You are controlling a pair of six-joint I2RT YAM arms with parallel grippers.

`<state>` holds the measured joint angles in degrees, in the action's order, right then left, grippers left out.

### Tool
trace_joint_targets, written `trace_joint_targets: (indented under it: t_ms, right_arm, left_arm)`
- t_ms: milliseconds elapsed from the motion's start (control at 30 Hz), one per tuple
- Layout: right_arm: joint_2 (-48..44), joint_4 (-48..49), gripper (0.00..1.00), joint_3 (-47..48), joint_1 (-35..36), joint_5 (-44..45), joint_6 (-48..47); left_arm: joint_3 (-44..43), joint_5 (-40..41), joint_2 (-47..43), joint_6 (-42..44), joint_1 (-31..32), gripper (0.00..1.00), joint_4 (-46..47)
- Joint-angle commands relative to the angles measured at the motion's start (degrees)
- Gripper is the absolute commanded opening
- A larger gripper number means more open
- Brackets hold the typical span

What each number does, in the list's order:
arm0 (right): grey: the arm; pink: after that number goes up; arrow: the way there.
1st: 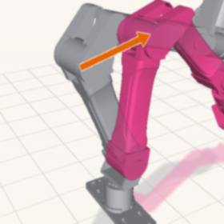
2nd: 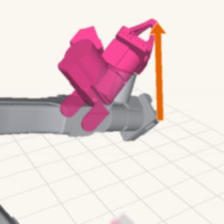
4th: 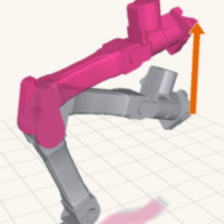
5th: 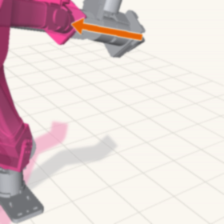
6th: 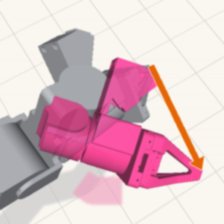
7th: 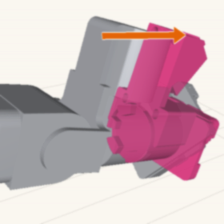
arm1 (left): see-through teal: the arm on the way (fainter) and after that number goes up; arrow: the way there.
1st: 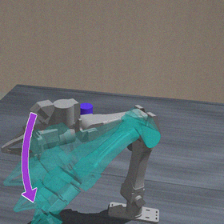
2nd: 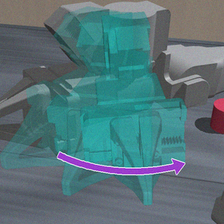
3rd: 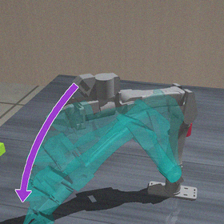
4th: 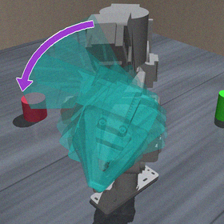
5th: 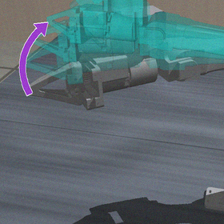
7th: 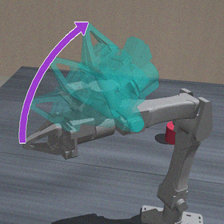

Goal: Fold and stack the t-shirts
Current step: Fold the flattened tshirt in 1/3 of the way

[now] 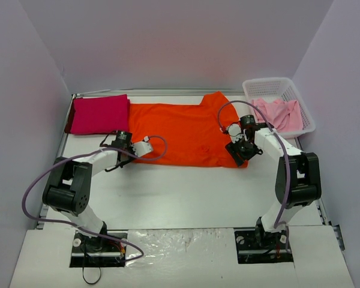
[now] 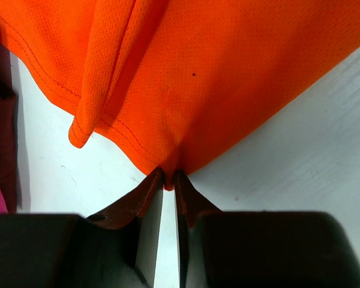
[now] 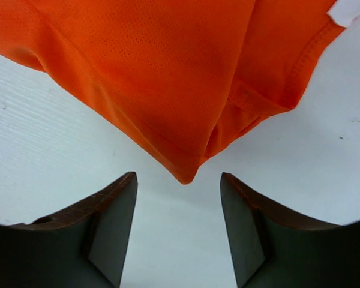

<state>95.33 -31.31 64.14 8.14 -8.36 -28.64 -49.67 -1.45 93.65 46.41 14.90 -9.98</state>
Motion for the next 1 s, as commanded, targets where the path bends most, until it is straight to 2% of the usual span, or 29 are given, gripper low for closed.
trace_joint_targets:
  t_ms: [0,133,300,800,967]
  right_arm:
    - [2.6,-2.4,0.49,-0.5,-1.3,0.1,-1.5]
    - [4.5,-2.4,0.33,-0.2,-1.8,-0.6,-1.9]
    - [5.0,-2.5,0.01,-0.4,-2.3,-0.6,-2.4]
    - [9.4,-3.5,0.0,1.3,-5.3,2.9,-5.0]
    - [9.3,-3.9,0.13,2.2,-5.3,1.1,-5.0]
  left_arm:
    - [-0.7,-1.1,0.5,-0.6,0.2,0.14,-2.1]
    - [-0.4,-0.4,0.0,-0.4,0.2,0.13,-2.2]
    - [-0.3,-0.4,-0.6,-0.4,0.2,0.13,-2.5]
    - [0.7,-0.7,-4.0,-0.2,0.2,0.08,-5.6]
    - [0.1,-2.1,-6.2,-0.6,0.3,0.08,-8.6]
